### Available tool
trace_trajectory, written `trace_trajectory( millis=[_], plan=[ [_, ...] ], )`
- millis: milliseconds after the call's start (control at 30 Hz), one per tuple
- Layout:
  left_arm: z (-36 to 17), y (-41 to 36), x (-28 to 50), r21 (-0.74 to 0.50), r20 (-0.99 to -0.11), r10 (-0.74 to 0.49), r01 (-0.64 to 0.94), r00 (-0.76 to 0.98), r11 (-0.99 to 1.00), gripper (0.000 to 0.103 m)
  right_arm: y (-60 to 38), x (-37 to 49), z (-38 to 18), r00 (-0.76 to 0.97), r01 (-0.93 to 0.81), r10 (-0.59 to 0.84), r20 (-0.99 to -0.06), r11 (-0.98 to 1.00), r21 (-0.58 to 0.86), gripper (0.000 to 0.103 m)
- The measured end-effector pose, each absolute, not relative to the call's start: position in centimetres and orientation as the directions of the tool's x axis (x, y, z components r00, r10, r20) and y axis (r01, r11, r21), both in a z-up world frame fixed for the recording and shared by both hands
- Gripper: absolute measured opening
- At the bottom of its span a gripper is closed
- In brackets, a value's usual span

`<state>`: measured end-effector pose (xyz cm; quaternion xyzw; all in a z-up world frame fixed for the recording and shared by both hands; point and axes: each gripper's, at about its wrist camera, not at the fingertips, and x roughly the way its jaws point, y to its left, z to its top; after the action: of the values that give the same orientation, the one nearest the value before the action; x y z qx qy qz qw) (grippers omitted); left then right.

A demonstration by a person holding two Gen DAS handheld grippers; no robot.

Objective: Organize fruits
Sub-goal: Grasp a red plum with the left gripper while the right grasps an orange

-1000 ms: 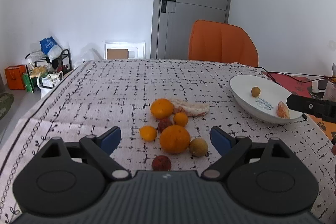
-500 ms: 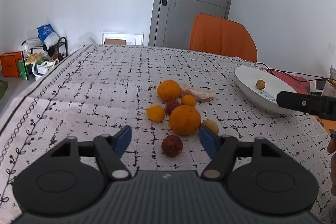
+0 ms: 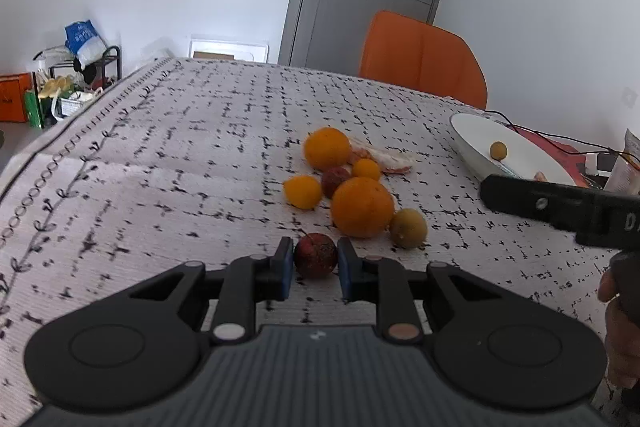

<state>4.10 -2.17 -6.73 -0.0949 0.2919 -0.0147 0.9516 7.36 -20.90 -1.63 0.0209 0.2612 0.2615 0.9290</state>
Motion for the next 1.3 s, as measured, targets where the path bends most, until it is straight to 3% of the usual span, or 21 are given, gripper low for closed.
trace_trajectory(
  millis=[267, 733, 767, 867, 1300],
  plan=[
    [-5.6, 0.0, 3.7, -0.188, -0.526, -0.035, -0.076, 0.850, 0.979, 0.022, -17.9, 7.6, -1.6, 0.694, -0.536, 0.537, -0.479, 0.830, 0.154, 0.102],
    [-4.7, 3.1, 3.2, -0.180, -0.495, 0.040, -0.147, 0.868, 0.973, 0.022, -13.4, 9.4, -2.1, 0.620, -0.612, 0.565, -0.544, 0.782, 0.115, 0.073],
    [-4.7, 3.1, 3.3, -0.181, -0.495, 0.040, -0.148, 0.868, 0.972, 0.022, -13.2, 9.4, -2.2, 0.614, -0.619, 0.566, -0.549, 0.778, 0.110, 0.069],
    [-4.8, 3.1, 3.3, -0.184, -0.496, 0.035, -0.144, 0.868, 0.972, 0.022, -12.4, 9.6, -2.8, 0.587, -0.638, 0.561, -0.584, 0.764, 0.092, 0.040],
    [-3.9, 1.0, 4.1, -0.173, -0.482, -0.003, -0.092, 0.876, 0.981, 0.022, -16.7, 9.1, 0.2, 0.651, -0.604, 0.573, -0.498, 0.789, 0.117, 0.039]
  ],
)
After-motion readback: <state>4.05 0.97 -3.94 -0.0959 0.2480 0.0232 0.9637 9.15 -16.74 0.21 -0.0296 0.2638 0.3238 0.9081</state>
